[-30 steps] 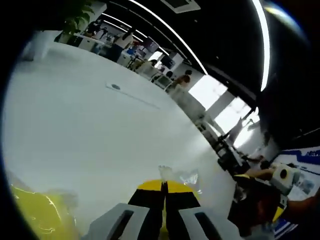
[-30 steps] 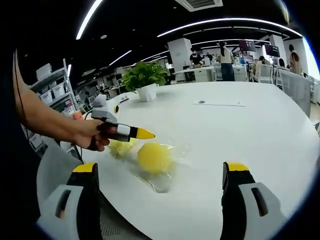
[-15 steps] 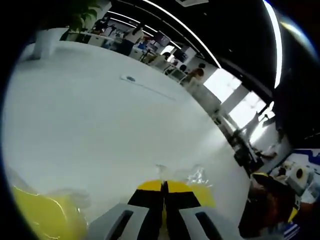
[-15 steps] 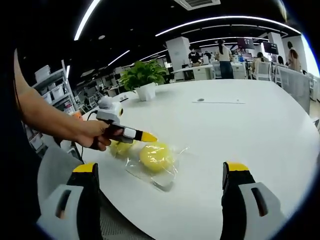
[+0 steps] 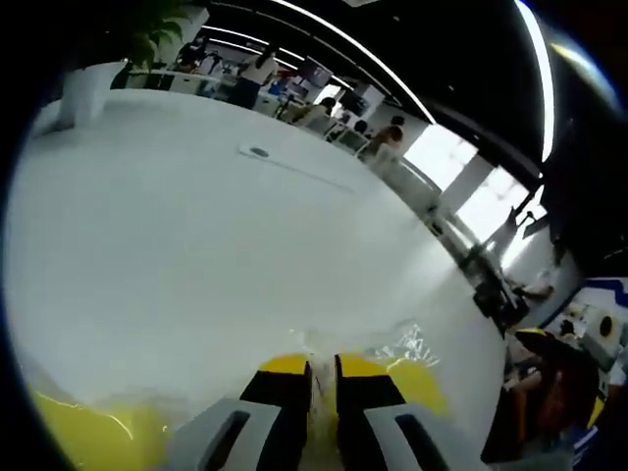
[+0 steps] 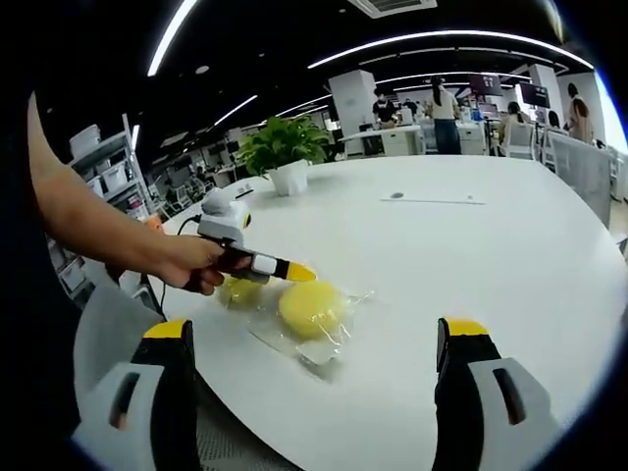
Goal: Compare the silicone blocks by pressing each to a similar depth, holding the contact briefly, and releasing to observe deformation and rebound differences across the visible hardness samples.
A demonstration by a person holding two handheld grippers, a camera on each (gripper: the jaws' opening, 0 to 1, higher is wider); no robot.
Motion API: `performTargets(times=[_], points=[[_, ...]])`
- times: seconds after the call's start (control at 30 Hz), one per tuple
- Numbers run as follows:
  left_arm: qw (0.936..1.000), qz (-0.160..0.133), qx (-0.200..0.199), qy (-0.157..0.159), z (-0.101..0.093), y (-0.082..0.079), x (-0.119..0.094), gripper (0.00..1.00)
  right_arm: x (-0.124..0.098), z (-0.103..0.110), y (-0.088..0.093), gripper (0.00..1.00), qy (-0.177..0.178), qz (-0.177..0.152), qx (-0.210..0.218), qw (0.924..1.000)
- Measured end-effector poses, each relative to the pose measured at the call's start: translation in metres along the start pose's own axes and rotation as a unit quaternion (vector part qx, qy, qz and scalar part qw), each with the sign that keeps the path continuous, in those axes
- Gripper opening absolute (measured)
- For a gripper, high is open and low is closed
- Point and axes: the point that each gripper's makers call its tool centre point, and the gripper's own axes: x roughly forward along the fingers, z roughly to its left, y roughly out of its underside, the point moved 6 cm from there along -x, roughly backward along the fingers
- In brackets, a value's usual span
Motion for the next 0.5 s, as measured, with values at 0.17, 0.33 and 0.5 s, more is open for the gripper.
performTargets(times=[0.17, 0.33, 0.5], points=[[0.9939, -0.088, 0.056, 0.036, -0.013, -0.038, -0.02, 0.51, 0.001, 0.002, 0.001, 0.96, 0.001, -0.001, 0.002, 1.0], [0.9904, -0.112, 0.061, 0.053, -0.014, -0.056, -0.042, 0.71, 0.004, 0.007, -0.002, 0.96, -0.011, -0.002, -0.014, 0.9998], [0.9829, -0.134, 0.109, 0.064, -0.017, -0.064, -0.079, 1.0, 0.005, 0.007, -0.009, 0.96, -0.006, 0.002, -0.031, 0.9995]])
